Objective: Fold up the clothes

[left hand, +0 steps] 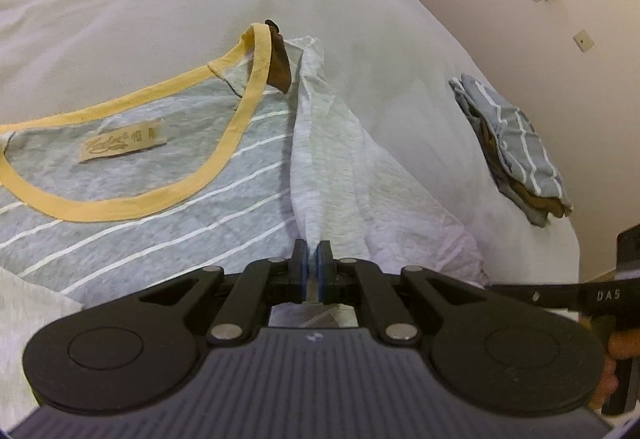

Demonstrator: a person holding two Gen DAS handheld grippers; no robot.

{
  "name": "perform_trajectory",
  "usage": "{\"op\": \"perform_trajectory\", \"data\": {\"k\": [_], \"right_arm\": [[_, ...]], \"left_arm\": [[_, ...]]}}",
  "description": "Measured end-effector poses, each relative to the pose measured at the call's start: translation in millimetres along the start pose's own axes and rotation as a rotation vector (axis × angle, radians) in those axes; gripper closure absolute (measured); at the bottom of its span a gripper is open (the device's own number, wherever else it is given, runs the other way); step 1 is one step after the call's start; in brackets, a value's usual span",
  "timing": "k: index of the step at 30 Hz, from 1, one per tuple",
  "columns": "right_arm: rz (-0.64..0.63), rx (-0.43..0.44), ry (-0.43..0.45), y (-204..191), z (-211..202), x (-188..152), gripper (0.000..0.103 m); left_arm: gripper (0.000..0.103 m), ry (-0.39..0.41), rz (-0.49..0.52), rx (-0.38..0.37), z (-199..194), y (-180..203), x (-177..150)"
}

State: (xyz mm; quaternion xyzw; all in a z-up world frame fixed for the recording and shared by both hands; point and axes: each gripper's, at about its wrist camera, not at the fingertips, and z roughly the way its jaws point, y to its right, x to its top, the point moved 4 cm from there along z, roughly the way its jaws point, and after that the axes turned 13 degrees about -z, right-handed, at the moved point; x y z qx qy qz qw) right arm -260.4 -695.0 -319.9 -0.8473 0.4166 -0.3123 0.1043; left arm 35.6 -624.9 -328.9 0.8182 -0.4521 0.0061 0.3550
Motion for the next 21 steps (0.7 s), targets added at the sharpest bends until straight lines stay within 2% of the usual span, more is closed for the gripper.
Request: {"op": "perform_trajectory", "data": {"k": [2, 5, 7, 8, 9, 11, 14, 17, 19, 21], "right_arm": [[0.097, 0.048, -0.003, 0, 6, -15, 0.061], [0.229, 0.094, 0.054, 2, 14, -18, 0.061], [0.264, 0.078, 0.074, 4, 19, -15, 0.073], [0.266, 0.061, 0.068, 4, 20, -17, 0.09], [0.269, 0.044, 0.061, 5, 21, -18, 0.092], [0.252, 0.034, 0.037, 5, 19, -23, 0.092], [0.211, 0.004, 0.004, 5, 7, -30, 0.086], [0.16, -0.047, 0.01, 6, -14, -31, 0.085], [0.09, -0.03, 0.041, -3, -20, -23, 0.084], [0.018, -0.001, 0.067, -13, -20, -12, 0.076]], "left_arm": [[0.101, -0.007, 0.023, 0.012, 1, 2, 0], [0.1, -0.015, 0.064, 0.057, 1, 2, 0], [0.098, -0.021, 0.073, 0.091, 0, -3, -1], [0.097, -0.021, 0.066, 0.097, -1, -5, -2], [0.097, -0.02, 0.059, 0.102, -2, -6, -3], [0.096, -0.01, 0.057, 0.118, -13, -9, -6], [0.096, 0.027, 0.059, 0.144, -35, -9, -11], [0.096, 0.064, 0.057, 0.089, -52, 0, -15], [0.096, 0.056, 0.079, 0.059, -45, 10, -15], [0.096, 0.042, 0.112, 0.032, -32, 20, -16]]}}
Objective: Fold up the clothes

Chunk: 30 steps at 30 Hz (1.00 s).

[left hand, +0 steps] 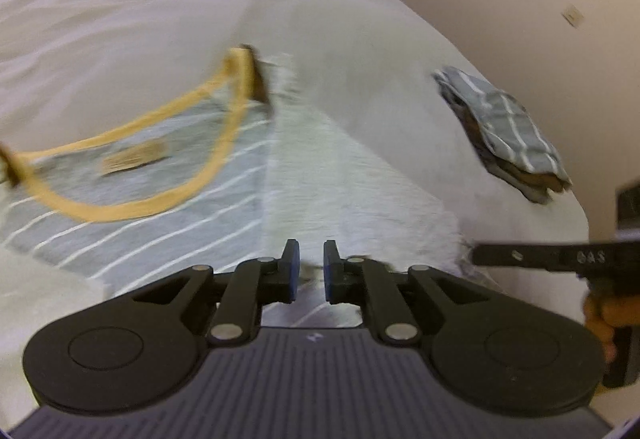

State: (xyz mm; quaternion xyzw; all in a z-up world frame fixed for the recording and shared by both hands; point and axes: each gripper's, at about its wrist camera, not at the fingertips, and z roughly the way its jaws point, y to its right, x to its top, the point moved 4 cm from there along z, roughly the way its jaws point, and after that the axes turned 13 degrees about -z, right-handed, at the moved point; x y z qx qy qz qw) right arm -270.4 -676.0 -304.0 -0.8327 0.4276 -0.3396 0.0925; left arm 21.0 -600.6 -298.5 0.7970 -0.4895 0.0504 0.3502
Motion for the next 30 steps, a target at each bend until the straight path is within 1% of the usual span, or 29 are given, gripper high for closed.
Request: {"op": "perform_trajectory", "data": {"k": [2, 4, 7, 9, 11, 13, 15, 17, 20, 22, 25, 27, 29, 30], "right_arm": [[-0.063, 0.036, 0.017, -10, 12, 13, 0.072], [-0.124, 0.048, 0.011, -15, 25, 23, 0.073], [-0.167, 0.04, -0.047, -9, 46, 24, 0.074], [-0.177, 0.036, -0.082, -1, 54, 21, 0.078], [-0.172, 0.033, -0.089, 6, 48, 22, 0.079], [-0.17, 0.025, -0.077, 10, 35, 23, 0.076], [-0.159, 0.014, -0.086, 16, 26, 20, 0.067], [-0.149, 0.007, -0.098, 20, 20, 17, 0.067], [-0.138, 0.0, -0.113, 25, 12, 12, 0.065], [-0.156, -0.006, -0.11, 24, 3, 9, 0.062], [-0.17, -0.007, -0.117, 23, -13, -2, 0.061], [-0.179, -0.003, -0.145, 22, -23, -15, 0.061], [-0.195, -0.004, -0.177, 20, -34, -31, 0.059], [-0.206, -0.005, -0.196, 18, -38, -40, 0.059]], "left_arm": [[0.096, -0.022, 0.009, -0.013, 19, 4, 1], [0.096, -0.052, 0.002, -0.016, 39, 5, -2], [0.093, -0.076, -0.002, -0.002, 54, -2, -9], [0.093, -0.062, -0.01, 0.0, 44, -5, -8], [0.093, -0.04, 0.008, 0.018, 23, -7, -10], [0.089, -0.031, -0.003, 0.045, 2, -14, -16], [0.089, -0.025, -0.037, 0.088, -23, -29, -26], [0.089, -0.005, -0.064, 0.128, -51, -39, -37], [0.082, 0.032, -0.107, 0.18, -101, -53, -61], [0.077, 0.059, -0.142, 0.218, -134, -61, -83], [0.075, 0.076, -0.218, 0.288, -181, -79, -128], [0.071, 0.074, -0.256, 0.331, -203, -83, -159], [0.07, 0.071, -0.295, 0.374, -226, -87, -189], [0.069, 0.067, -0.311, 0.375, -234, -87, -205]]}}
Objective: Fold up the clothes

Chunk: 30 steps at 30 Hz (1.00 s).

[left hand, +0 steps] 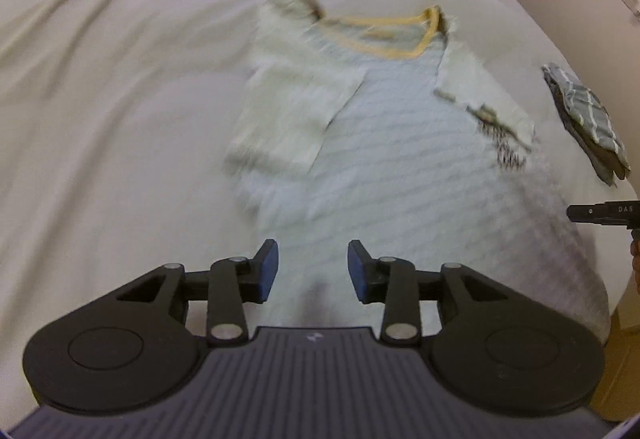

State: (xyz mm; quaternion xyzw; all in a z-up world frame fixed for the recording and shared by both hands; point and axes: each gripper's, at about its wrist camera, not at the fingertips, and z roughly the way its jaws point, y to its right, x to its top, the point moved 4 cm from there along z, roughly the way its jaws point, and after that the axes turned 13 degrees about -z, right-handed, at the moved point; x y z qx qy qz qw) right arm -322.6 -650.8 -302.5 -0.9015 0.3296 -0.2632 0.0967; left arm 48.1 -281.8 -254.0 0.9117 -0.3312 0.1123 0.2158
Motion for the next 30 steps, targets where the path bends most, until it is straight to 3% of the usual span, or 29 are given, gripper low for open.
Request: {"op": "perform_trajectory", "data": {"k": [5, 10, 14, 17, 22, 24, 27, 30], "right_arm": [[-0.031, -0.03, -0.032, -23, -27, -45, 0.055], [-0.051, -0.092, -0.018, -53, -53, -91, 0.055], [-0.148, -0.152, -0.026, -87, -69, -131, 0.052], [-0.302, -0.231, -0.055, -113, -80, -162, 0.052], [-0.462, -0.294, -0.09, -143, -95, -201, 0.047], [-0.47, -0.297, -0.097, -148, -98, -212, 0.045], [-0.444, -0.283, -0.095, -151, -98, -219, 0.045], [-0.427, -0.277, -0.084, -151, -99, -224, 0.045]], "left_arm": [[0.061, -0.036, 0.005, -0.025, -32, -27, -70], [0.059, -0.075, 0.107, -0.096, -50, -47, -138], [0.059, -0.089, 0.205, -0.137, -64, -59, -190], [0.058, -0.046, 0.42, -0.105, -76, -57, -226], [0.058, 0.069, 0.941, -0.019, -81, -49, -288], [0.058, 0.115, 1.133, 0.021, -74, -51, -307], [0.056, 0.201, 1.32, 0.091, -62, -55, -322], [0.052, 0.29, 1.558, 0.107, -52, -57, -336]]}}
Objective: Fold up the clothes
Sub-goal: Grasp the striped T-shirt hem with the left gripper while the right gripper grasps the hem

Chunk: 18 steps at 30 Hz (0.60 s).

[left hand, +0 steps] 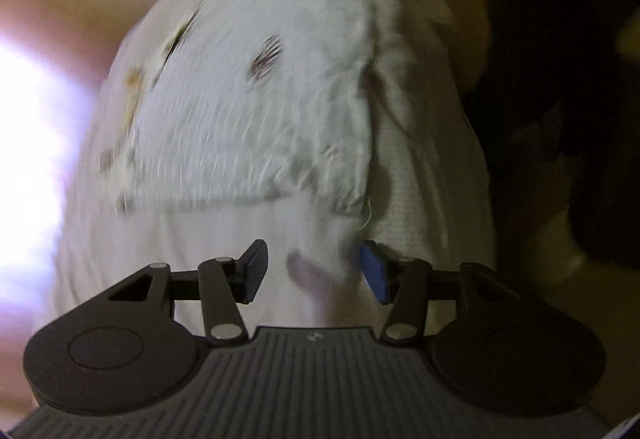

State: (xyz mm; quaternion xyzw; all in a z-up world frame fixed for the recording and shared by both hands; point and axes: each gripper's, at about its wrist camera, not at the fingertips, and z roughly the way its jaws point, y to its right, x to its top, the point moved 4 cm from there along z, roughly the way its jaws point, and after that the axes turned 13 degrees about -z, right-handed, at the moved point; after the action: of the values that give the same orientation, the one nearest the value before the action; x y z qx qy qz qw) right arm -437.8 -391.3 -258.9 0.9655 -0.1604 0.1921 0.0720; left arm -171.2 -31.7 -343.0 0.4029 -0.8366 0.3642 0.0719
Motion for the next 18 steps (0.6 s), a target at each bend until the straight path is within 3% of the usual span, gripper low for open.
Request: {"op": "perform_trajectory", "data": {"k": [2, 5, 9, 11, 13, 14, 18], "right_arm": [[0.01, -0.003, 0.01, 0, -3, -3, 0.045], [0.026, -0.012, 0.024, 2, -7, -8, 0.044], [0.06, -0.042, 0.027, 12, -12, -19, 0.044], [0.078, -0.055, 0.027, 17, -14, -25, 0.044], [0.092, -0.068, 0.026, 19, -16, -31, 0.044], [0.098, -0.074, 0.026, 20, -17, -34, 0.044], [0.057, -0.1, 0.029, 11, -16, -42, 0.042]], "left_arm": [[0.049, 0.063, 0.156, 0.026, 6, 10, -2], [0.042, 0.161, 0.313, 0.052, 8, 18, -3], [0.042, 0.266, 0.432, 0.04, 12, 18, -1], [0.048, 0.302, 0.471, 0.013, 14, 18, 1], [0.085, 0.291, 0.425, -0.043, 16, 12, 9], [0.092, 0.274, 0.357, -0.065, 15, 5, 15], [0.096, 0.212, -0.039, -0.137, 10, -37, 49]]}}
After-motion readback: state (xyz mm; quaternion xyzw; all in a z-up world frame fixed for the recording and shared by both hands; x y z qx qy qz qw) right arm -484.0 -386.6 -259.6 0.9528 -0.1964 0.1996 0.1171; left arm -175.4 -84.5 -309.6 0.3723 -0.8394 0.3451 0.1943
